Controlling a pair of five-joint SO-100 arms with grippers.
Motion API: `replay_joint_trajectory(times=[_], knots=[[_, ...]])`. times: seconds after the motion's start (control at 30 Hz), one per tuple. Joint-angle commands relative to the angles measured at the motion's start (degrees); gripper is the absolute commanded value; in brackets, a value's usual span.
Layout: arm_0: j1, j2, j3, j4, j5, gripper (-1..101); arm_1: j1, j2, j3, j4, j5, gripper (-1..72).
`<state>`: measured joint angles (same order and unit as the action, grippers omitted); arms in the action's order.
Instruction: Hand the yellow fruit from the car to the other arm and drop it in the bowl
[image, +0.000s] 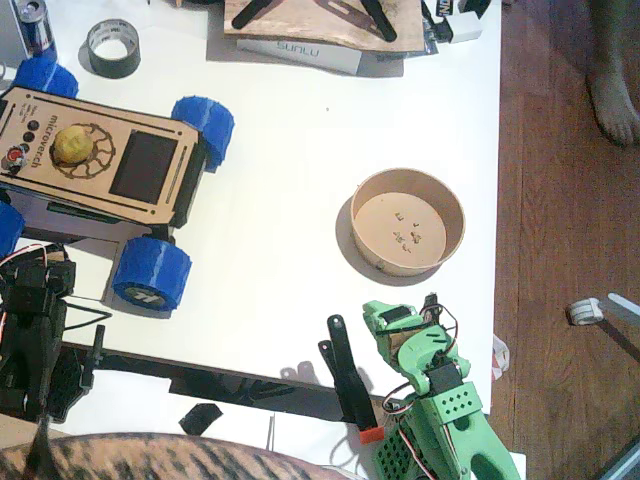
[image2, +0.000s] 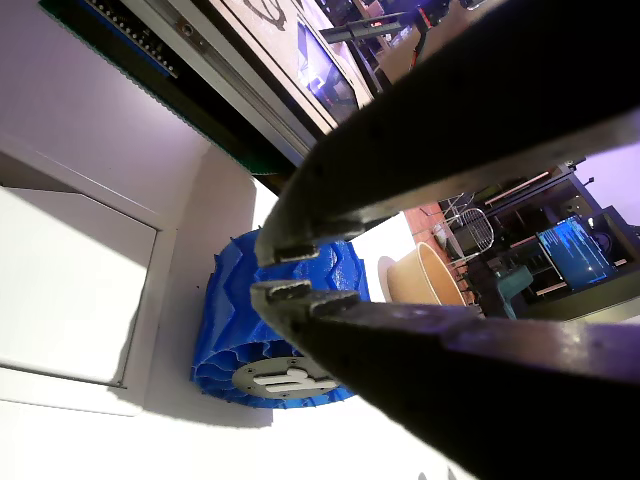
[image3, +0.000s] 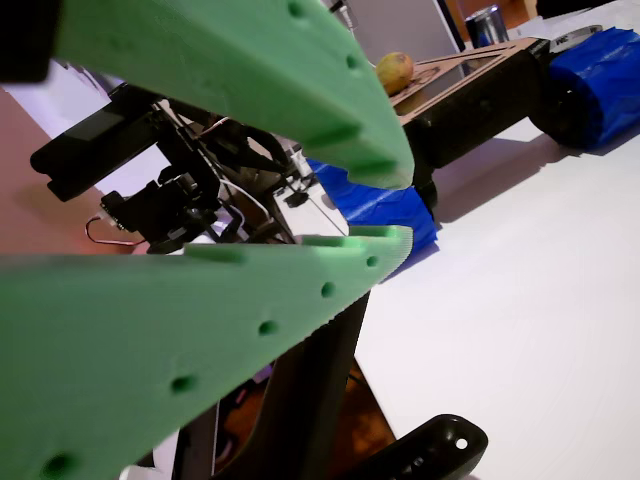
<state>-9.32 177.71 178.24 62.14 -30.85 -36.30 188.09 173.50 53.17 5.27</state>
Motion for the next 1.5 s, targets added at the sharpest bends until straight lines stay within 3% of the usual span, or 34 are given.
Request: replay_joint_trajectory(times=[0.0,0.73,1.0,1.2,1.47], knots=[[2.99,-0.44,0.35,0.18,0.62,0,0.09,0.44,-3.96,4.83,-1.23,-0.1],[3.25,-3.25,-1.76,0.44,0.09,2,0.09,0.44,-3.96,4.83,-1.32,-0.1],[3.34,-11.34,-19.25,4.57,0.09,3,0.09,0.44,-3.96,4.83,-1.23,-0.1],[3.34,-29.88,-35.77,6.24,0.00,2,0.09,0.44,-3.96,4.83,-1.14,-0.1],[7.12,-41.22,-53.79,8.26,0.00,6,0.09,0.44,-3.96,4.83,-1.14,-0.1]])
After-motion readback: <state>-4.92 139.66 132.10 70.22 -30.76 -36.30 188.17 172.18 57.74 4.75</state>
